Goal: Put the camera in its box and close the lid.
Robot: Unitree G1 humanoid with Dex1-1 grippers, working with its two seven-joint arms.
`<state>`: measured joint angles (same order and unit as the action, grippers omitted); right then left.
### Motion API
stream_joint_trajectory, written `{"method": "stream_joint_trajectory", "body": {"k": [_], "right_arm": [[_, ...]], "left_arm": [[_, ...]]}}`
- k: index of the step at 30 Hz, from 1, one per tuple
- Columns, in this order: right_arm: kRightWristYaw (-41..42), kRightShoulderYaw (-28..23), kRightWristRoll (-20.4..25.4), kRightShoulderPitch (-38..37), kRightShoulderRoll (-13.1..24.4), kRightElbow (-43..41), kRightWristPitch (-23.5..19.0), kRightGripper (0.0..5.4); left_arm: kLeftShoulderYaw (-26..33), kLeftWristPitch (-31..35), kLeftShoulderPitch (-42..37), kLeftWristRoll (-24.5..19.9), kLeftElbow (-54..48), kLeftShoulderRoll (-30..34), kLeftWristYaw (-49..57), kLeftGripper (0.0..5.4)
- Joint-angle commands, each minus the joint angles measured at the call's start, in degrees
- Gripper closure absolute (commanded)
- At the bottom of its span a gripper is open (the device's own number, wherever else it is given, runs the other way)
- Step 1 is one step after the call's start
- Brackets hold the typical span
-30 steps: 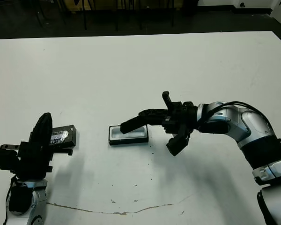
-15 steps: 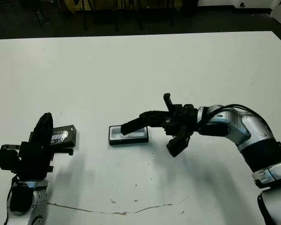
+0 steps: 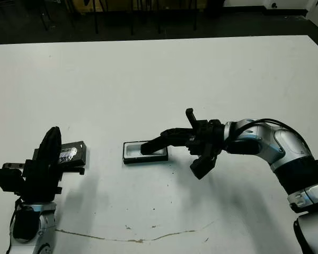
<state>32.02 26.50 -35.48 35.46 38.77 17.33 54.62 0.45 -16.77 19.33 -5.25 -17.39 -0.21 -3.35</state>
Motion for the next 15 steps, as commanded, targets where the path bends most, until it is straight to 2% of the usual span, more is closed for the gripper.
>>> {"method": "stream_joint_trajectory", "body": {"k": [1, 7, 10, 13, 15], "right_arm": [[0.55, 0.63, 0.12, -1.0, 0.16, 0.44, -0.67, 5.39], [4.24, 2.21, 0.18, -0.21, 0.13, -1.55, -2.57, 5.39], [4.71, 2.51, 2.74, -0.71, -0.31, -1.22, -2.41, 5.39], [4.64, 2.87, 0.77, -0.99, -0.44, -3.62, -2.92, 5.39], [2.44, 3.35, -0.88, -0.93, -1.27, -3.11, -1.06, 5.39]], "left_arm": [[0.06, 1.13, 4.9, 0.52, -0.02, -0.25, 0.5, 5.4], [0.1, 0.41, 5.11, 0.7, 0.17, -0.17, 0.47, 5.4], [0.15, 0.35, 5.06, 0.51, 0.44, -0.04, 0.3, 5.4], [0.02, 0.16, 5.05, 0.53, 0.6, -0.29, 0.45, 5.4], [-0.12, -0.14, 5.05, 0.66, 0.81, -0.33, 0.44, 5.4]]}}
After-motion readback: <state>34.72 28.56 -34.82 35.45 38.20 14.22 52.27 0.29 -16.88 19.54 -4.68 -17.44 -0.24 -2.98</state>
